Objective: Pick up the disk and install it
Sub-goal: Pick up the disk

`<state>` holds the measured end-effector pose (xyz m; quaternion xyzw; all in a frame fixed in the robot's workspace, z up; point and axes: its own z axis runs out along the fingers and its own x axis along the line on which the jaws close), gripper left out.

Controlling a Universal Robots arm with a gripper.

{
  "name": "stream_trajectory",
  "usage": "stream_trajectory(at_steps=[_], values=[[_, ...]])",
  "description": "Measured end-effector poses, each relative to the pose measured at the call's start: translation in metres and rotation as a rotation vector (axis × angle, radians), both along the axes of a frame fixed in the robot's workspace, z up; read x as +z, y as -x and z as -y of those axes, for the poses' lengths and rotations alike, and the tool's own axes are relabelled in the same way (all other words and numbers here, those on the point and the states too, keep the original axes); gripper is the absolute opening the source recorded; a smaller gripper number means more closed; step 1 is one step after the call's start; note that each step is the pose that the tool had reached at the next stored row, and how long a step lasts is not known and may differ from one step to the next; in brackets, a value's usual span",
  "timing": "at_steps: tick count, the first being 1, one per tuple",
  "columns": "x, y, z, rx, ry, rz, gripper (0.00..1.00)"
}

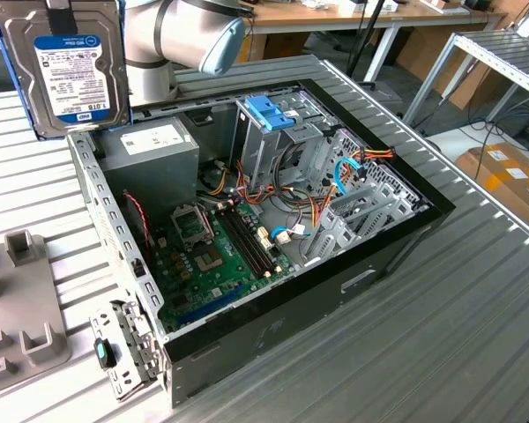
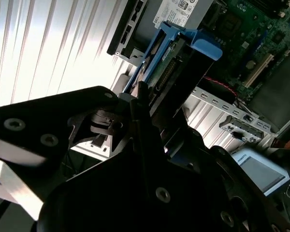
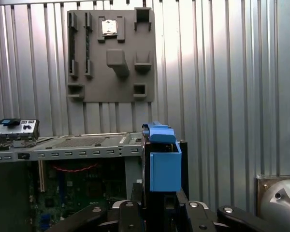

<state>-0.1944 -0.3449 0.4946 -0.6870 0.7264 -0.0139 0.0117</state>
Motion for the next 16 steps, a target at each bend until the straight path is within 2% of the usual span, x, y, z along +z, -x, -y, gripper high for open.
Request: stream_trajectory(at_steps=[3, 14, 16], values=[[-0.0001, -0.0102, -0.0003, 0.0, -0.0001, 0.0001, 0.35], [0.0, -0.0389, -0.0011, 0.0, -0.0001, 0.0, 0.35], [-0.0001, -0.0481, -0.0013, 0.0, -0.0001, 0.0, 0.35]])
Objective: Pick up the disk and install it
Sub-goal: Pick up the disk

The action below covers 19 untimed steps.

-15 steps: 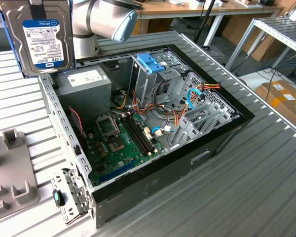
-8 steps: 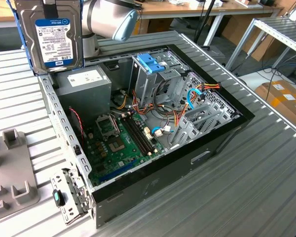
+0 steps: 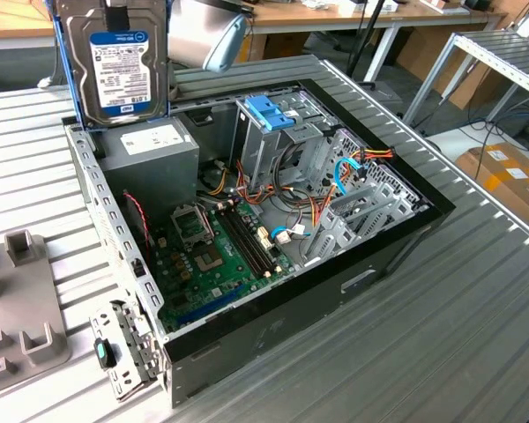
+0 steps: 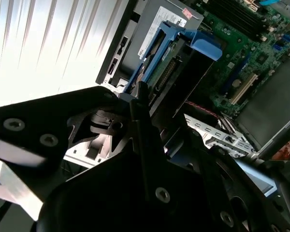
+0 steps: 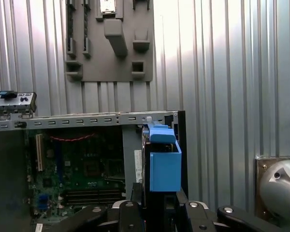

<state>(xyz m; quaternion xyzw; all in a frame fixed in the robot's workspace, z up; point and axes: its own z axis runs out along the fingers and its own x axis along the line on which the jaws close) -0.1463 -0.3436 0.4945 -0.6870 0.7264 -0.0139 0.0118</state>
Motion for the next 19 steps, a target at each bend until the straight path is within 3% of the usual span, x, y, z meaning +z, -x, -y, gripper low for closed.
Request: stream_trajectory(at_steps=[8, 10, 19], values=[[0.0, -0.0311, -0.0003, 0.0, 0.0, 0.0, 0.35], [0.0, -0.0437, -0.0003, 0.0, 0.0, 0.0, 0.35], [0.0, -0.0759, -0.0003, 0.0, 0.0, 0.0, 0.35]])
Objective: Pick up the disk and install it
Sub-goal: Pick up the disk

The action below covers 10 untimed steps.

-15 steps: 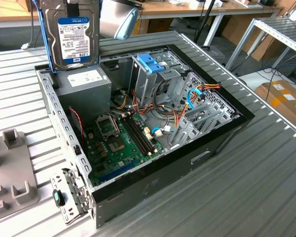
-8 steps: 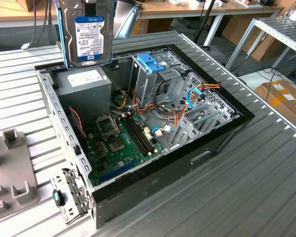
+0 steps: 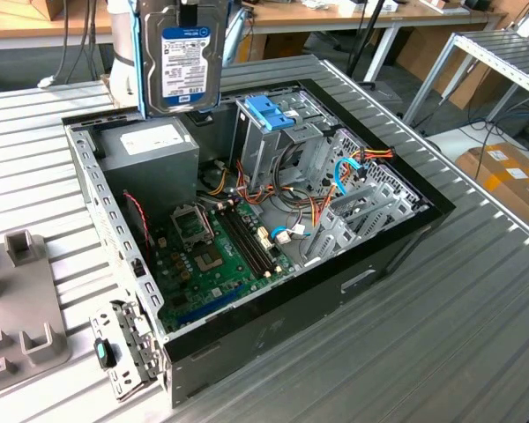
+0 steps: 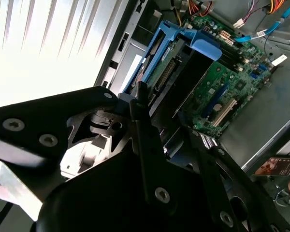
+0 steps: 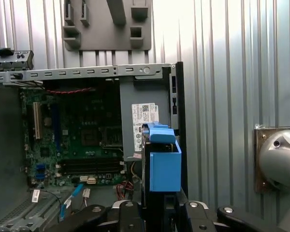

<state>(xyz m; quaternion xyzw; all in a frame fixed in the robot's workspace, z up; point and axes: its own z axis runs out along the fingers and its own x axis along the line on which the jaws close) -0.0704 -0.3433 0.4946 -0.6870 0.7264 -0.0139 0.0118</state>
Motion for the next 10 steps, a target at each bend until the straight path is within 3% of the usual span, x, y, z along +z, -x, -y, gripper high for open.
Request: stream_trajectory(at_steps=[7, 10], values=[[0.0, -0.0261, 0.0001, 0.0, 0.0, 0.0, 0.35], [0.0, -0.0274, 0.0, 0.0, 0.0, 0.0, 0.35]])
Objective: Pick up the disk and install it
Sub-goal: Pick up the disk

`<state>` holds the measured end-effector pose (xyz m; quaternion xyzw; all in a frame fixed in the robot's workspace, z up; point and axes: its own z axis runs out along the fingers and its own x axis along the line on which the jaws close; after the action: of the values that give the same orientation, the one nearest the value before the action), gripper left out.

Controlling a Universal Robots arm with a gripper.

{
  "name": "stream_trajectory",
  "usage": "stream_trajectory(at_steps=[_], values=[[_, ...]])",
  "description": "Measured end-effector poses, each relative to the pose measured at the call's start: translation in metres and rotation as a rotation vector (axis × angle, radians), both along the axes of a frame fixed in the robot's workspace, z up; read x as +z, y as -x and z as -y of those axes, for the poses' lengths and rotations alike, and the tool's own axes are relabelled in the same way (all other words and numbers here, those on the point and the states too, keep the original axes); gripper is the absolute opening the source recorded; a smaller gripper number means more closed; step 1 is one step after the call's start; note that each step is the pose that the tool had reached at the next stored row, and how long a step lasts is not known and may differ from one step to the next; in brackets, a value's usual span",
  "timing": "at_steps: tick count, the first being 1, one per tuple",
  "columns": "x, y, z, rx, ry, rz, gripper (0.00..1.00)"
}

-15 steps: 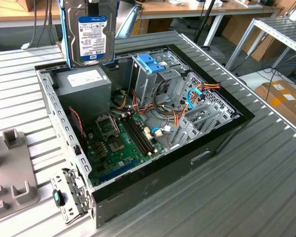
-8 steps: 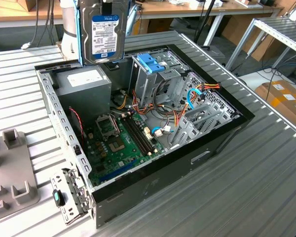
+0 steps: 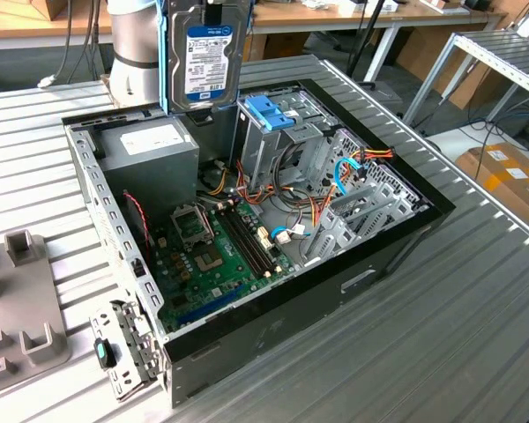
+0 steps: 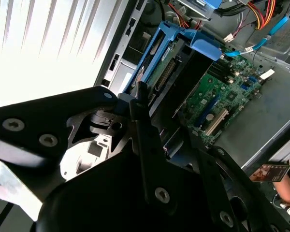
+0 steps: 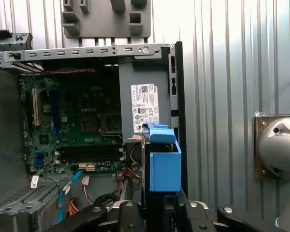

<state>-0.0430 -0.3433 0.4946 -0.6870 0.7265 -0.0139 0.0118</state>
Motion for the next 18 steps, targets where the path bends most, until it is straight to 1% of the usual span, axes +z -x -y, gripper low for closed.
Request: stream_trajectory(at_steps=[6, 9, 13, 14, 18], values=[[0.0, -0.0001, 0.0, 0.0, 0.0, 0.0, 0.35], [0.0, -0.0027, 0.0, 0.0, 0.0, -0.0001, 0.35], [0.0, -0.0118, 0.0, 0.0, -0.0001, 0.0, 0.35], [0.0, -0.0168, 0.0, 0.0, -0.0001, 0.0, 0.35], [-0.0001, -0.0289, 0.0, 0.0, 0.0, 0.0, 0.35]])
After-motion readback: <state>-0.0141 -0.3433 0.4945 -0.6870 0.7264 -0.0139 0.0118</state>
